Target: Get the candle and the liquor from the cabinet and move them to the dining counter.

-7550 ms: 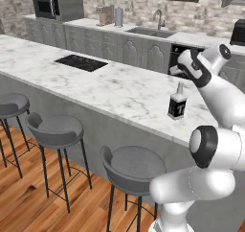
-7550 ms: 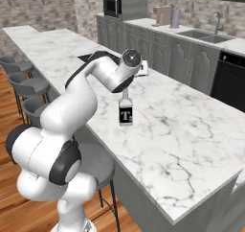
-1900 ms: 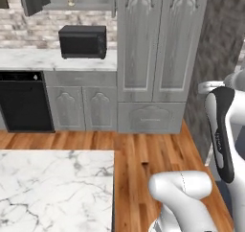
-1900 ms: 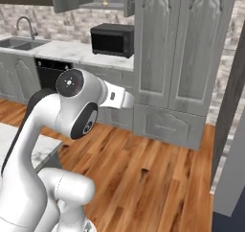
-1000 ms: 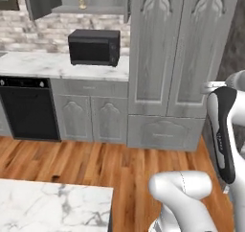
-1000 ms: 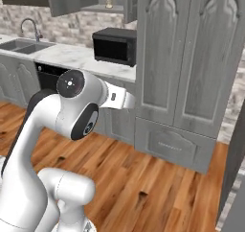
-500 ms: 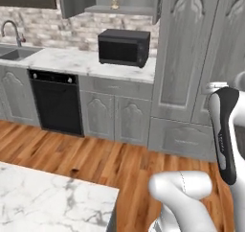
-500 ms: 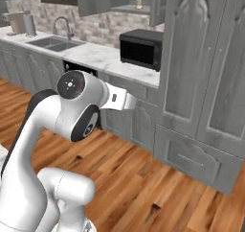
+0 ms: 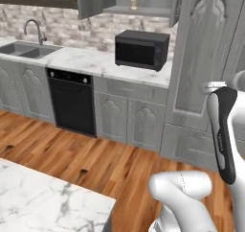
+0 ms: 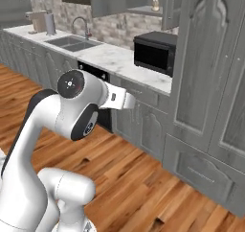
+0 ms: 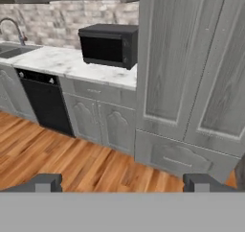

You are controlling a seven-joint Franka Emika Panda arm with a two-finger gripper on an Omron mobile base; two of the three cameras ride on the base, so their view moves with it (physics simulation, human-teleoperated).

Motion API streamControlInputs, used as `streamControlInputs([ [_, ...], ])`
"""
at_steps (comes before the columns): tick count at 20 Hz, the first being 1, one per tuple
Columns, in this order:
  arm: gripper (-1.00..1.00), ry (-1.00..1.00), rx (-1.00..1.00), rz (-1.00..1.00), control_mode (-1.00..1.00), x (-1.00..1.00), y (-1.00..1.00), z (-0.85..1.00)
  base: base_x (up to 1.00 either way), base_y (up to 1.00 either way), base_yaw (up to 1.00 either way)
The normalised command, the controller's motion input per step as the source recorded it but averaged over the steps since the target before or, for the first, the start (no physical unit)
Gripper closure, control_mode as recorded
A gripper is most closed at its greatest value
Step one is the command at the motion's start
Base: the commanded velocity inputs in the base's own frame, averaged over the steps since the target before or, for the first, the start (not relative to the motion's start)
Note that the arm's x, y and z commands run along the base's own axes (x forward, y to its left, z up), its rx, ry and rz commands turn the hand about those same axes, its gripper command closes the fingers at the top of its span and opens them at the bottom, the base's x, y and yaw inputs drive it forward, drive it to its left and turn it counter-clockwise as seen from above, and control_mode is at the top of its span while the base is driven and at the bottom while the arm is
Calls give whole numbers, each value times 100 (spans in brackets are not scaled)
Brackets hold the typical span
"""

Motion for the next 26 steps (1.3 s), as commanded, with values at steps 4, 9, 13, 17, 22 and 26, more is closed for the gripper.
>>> streamControlInputs([
  [4,-100,0,0,0,100,0,0,0,28,-53,21],
  [9,-100,0,0,0,100,0,0,0,34,-51,21],
  [13,-100,0,0,0,100,0,0,0,39,-46,21],
  [17,-100,0,0,0,100,0,0,0,53,-41,20],
  [22,-100,0,0,0,100,0,0,0,47,-39,20],
  [26,-100,0,0,0,100,0,0,0,46,-29,21],
])
